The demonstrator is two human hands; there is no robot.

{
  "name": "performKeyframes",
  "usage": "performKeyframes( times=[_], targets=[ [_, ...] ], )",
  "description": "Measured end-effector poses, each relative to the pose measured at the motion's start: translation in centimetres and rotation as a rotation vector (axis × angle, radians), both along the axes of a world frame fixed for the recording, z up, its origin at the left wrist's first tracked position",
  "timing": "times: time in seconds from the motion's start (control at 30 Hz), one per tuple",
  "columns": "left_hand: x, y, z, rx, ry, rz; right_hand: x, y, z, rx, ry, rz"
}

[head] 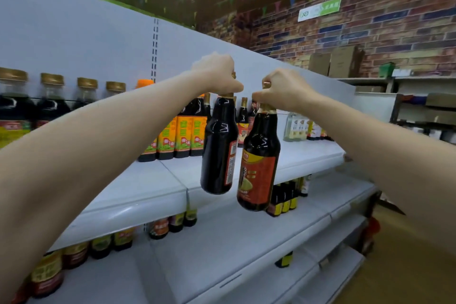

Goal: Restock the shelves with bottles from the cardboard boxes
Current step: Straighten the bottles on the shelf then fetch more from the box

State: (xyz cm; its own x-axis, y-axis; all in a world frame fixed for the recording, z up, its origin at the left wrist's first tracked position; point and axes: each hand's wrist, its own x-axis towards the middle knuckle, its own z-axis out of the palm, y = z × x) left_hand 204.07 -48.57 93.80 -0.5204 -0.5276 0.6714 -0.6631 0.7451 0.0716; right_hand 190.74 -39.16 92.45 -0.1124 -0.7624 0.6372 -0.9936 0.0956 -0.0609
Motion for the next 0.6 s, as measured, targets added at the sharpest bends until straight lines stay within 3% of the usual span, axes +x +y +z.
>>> performKeyframes(
  times=[0.6],
  targets=[
    [-18.0,-14.8,-0.9,0.065,-0.1,0.119,-19.2,-16.0,0.0,-0.084,-0.068,0.031]
  ],
)
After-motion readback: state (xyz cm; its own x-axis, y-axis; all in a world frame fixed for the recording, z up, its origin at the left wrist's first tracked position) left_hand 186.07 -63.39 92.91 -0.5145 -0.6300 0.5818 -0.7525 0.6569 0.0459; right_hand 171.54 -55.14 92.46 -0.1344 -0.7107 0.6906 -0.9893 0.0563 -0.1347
